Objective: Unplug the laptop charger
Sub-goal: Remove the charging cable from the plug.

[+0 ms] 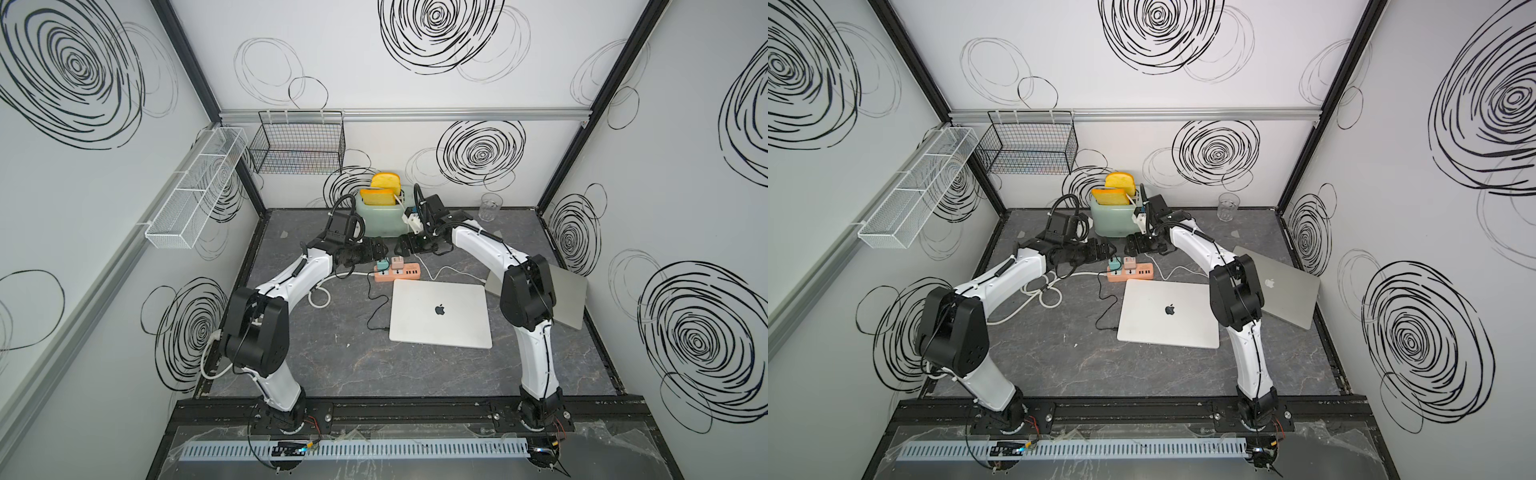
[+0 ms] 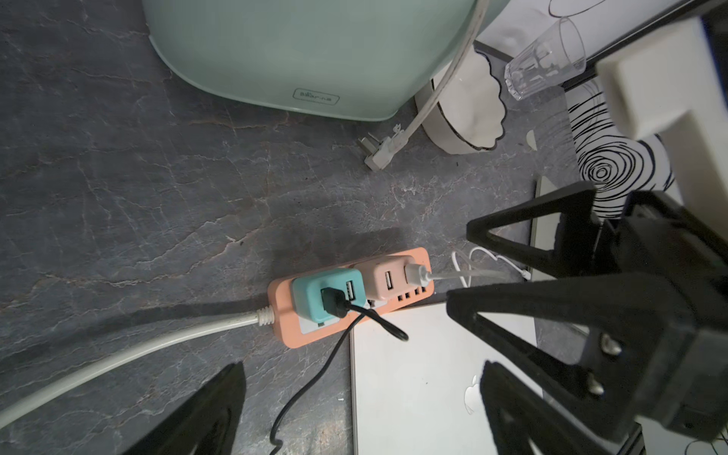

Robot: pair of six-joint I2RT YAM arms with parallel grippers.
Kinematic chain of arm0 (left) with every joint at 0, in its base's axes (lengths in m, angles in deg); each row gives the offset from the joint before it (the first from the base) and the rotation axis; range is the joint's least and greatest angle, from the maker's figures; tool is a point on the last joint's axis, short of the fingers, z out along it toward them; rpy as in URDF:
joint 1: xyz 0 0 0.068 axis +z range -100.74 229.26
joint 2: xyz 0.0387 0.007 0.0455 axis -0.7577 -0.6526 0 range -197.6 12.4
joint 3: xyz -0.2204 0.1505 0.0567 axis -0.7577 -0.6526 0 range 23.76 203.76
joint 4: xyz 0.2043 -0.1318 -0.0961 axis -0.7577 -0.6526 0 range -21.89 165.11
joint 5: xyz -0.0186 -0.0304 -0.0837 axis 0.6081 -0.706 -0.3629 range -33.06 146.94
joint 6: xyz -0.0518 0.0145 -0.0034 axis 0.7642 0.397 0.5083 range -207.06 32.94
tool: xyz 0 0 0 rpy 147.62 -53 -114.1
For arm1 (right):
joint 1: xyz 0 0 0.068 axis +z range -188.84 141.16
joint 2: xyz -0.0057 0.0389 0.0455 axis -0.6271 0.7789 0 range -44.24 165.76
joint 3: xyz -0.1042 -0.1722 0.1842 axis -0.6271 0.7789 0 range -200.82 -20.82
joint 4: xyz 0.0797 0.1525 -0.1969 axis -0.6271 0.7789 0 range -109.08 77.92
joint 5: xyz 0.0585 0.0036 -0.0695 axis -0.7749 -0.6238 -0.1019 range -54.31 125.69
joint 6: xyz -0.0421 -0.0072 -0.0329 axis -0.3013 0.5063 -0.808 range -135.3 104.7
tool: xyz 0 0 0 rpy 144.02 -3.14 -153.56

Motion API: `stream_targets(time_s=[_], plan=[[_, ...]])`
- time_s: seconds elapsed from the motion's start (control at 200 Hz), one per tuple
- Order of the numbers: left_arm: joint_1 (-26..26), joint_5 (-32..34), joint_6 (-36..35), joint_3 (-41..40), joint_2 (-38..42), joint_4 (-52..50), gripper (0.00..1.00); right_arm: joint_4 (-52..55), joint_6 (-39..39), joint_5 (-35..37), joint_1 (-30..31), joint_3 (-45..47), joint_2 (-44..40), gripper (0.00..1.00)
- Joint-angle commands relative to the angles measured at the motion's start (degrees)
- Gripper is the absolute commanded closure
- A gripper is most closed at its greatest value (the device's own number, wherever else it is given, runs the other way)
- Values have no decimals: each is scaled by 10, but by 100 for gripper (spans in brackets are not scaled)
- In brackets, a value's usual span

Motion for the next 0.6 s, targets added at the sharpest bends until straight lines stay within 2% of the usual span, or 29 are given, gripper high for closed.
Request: stream_targets(time_s=[0.0,0.23,0.515,0.595], plan=[[-12,10,-5,11,-8,4,3,43,-31,-9,1,-11,-2,24],[-35,45,18,15,-34,15,2,-5,-23,-29,0,62,-30,42],[-55,104,48,32,-70,20,2,-23,-10,-52,1,53,-34,56],[-60,118,50,40,-80,20,3,-26,-9,-54,1,53,-37,63]])
